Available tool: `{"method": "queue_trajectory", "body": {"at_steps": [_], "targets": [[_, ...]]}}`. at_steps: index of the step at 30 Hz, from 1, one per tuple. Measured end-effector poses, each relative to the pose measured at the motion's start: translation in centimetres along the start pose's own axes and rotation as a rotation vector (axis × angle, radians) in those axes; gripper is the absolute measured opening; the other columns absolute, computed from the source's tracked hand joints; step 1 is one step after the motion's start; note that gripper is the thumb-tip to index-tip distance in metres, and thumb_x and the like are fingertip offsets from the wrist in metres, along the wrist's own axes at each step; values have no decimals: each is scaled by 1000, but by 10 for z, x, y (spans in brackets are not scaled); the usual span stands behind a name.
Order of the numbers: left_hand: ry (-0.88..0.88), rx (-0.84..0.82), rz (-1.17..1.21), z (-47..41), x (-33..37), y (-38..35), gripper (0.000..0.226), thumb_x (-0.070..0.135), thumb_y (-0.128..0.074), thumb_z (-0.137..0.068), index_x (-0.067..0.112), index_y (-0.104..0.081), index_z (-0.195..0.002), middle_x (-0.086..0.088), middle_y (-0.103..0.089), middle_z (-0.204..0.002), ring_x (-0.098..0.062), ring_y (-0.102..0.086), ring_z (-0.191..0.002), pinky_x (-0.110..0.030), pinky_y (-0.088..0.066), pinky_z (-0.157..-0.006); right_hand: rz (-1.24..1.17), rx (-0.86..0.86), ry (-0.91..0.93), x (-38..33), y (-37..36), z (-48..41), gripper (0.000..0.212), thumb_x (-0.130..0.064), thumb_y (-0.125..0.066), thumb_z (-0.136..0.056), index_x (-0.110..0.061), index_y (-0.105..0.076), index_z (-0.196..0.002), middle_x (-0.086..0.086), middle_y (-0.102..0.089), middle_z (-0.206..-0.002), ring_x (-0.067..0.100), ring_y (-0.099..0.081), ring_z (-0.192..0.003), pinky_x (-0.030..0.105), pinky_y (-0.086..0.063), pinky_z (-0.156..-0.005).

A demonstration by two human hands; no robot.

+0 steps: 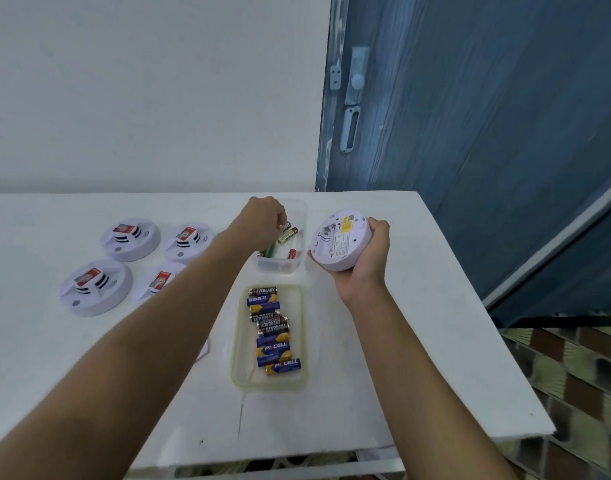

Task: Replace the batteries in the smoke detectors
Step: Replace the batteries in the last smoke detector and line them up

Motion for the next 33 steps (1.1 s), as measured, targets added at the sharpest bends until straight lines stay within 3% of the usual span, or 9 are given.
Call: {"method": "queue_trajectory", "body": {"at_steps": [4,8,10,14,22,26,28,30,33], "targets": [[-13,-73,-151,-23,-2,-13,22,-4,-49,-86,12,-62,-94,-13,-67,-109,-24,-56,-82,-30,-50,-72,10,18,-6,-5,1,-8,40,-41,-41,-95,-17,-65,-115,10,-67,-109,28,-61,-102,58,-45,-103],[11,-163,-176,-35,-8,-30,28,-5,-37,-87,5,-58,-104,-11,-61,-116,-30,-61,-98,-40,-53,-76,8,28,-6,-9,3,-14,38,-41,-42,-93,-17,-67,-110,8,-69,-103,28,-61,-98,54,-46,-101],[12,-199,-188,-38,-10,-37,19,-1,-41,-88,7,-56,-94,-10,-61,-110,-30,-61,-96,-37,-48,-70,12,27,-3,-10,3,-16,38,-40,-42,-93,-16,-67,-108,8,-69,-101,29,-61,-96,50,-49,-95],[50,-191,-71,-43,-10,-39,29,9,-56,-89,12,-61,-118,-4,-61,-117,-21,-55,-101,-27,-43,-76,23,27,2,-11,4,-19,37,-40,-39,-95,-17,-66,-106,8,-68,-101,27,-60,-96,46,-49,-87],[160,-204,93,-45,-7,-27,43,15,-67,-80,14,-55,-122,-6,-63,-114,-22,-55,-108,-31,-49,-82,15,23,-9,-7,4,-22,34,-39,-40,-96,-17,-65,-102,10,-68,-100,29,-60,-95,48,-49,-86],[183,-114,413,-34,6,-7,24,15,-62,-80,23,-65,-102,-2,-71,-87,-15,-63,-73,-25,-47,-59,1,17,-10,-7,5,-23,34,-39,-40,-95,-17,-66,-99,9,-67,-101,28,-60,-95,50,-49,-90],[203,-114,698,-24,16,2,18,9,-60,-84,17,-68,-98,-4,-71,-76,-15,-67,-68,-23,-47,-55,1,15,-10,-6,6,-23,34,-40,-41,-95,-18,-66,-99,9,-67,-102,28,-60,-97,53,-49,-94],[185,-173,970,-12,24,10,15,2,-58,-90,6,-69,-100,-6,-68,-72,-17,-68,-69,-18,-52,-57,-8,10,-13,-5,6,-23,33,-40,-41,-94,-18,-65,-100,9,-66,-102,28,-59,-97,52,-50,-92],[99,-236,1141,3,34,11,17,-1,-58,-93,3,-69,-106,-6,-69,-78,-16,-68,-75,-23,-57,-75,-17,-7,-14,-4,6,-23,34,-41,-40,-93,-18,-64,-103,11,-64,-104,29,-59,-96,53,-49,-94]]}}
Point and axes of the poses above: each hand's wrist, its own z-axis away from the middle knuckle, its own y-axis out of the back of the hand, x = y × z, the point moved 1 cm from there along -z, towards the middle knuckle
